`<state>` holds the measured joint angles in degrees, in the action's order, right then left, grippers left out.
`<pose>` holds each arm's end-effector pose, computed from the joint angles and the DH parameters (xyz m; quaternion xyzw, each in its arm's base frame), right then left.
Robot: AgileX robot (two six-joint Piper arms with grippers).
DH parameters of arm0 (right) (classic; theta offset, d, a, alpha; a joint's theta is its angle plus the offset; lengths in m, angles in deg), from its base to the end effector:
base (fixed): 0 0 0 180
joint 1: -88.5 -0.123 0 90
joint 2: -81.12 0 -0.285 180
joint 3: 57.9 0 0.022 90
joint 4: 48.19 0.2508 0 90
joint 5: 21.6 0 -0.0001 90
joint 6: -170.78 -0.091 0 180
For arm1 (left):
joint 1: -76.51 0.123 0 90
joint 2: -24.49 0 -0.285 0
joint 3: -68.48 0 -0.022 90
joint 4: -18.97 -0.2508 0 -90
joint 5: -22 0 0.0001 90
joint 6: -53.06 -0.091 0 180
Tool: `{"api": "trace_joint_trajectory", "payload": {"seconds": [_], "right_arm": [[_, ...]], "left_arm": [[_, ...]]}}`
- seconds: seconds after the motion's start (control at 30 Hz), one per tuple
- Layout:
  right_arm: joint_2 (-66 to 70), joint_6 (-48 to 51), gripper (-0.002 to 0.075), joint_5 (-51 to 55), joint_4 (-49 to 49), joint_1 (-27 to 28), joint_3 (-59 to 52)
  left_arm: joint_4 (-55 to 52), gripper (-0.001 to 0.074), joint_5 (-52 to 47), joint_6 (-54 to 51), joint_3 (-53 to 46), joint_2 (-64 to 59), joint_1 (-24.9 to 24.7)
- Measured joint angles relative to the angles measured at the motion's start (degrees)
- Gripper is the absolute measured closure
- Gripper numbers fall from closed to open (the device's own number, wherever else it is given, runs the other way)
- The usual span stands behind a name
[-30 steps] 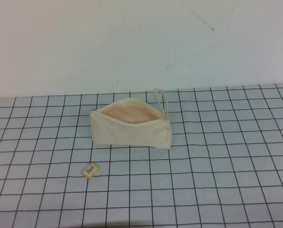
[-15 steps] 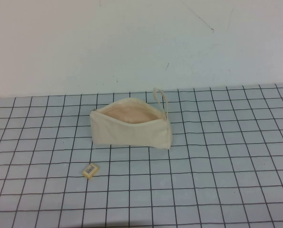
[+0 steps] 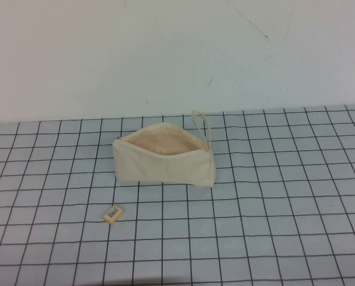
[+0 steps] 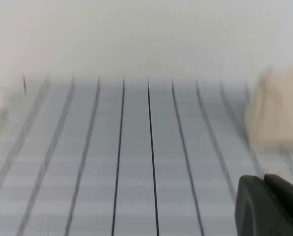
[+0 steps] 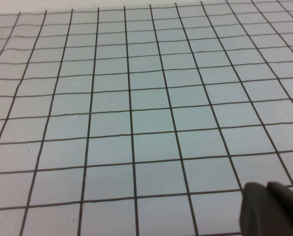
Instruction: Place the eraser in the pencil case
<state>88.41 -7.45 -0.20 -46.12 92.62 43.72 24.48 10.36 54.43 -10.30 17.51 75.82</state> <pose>0.0526 -0.0026 0.1733 0.0261 0.8037 -0.0153 0.5942 0.0558 -0.0024 0.1864 -0.0334 0.7502 -0.0502 0.6584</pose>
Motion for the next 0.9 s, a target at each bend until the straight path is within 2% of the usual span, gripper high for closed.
{"api": "trace_joint_trajectory", "payload": {"seconds": [0.07,0.1,0.23,0.47,0.67,0.73,0.9], "right_arm": [[0.0,0.0,0.0727,0.0,0.0,0.0,0.0],[0.0,0.0,0.0727,0.0,0.0,0.0,0.0],[0.0,0.0,0.0727,0.0,0.0,0.0,0.0],[0.0,0.0,0.0727,0.0,0.0,0.0,0.0],[0.0,0.0,0.0727,0.0,0.0,0.0,0.0],[0.0,0.0,0.0727,0.0,0.0,0.0,0.0],[0.0,0.0,0.0727,0.0,0.0,0.0,0.0]], "left_arm": [[0.0,0.0736,7.7,0.0,0.0,0.0,0.0],[0.0,0.0736,15.9,0.0,0.0,0.0,0.0],[0.0,0.0736,30.1,0.0,0.0,0.0,0.0],[0.0,0.0736,44.6,0.0,0.0,0.0,0.0],[0.5,0.0736,49.5,1.2,0.0,0.0,0.0],[0.5,0.0736,48.3,1.9,0.1,0.0,0.0],[-3.6,0.0736,28.2,2.4,7.9,0.0,0.0]]}}
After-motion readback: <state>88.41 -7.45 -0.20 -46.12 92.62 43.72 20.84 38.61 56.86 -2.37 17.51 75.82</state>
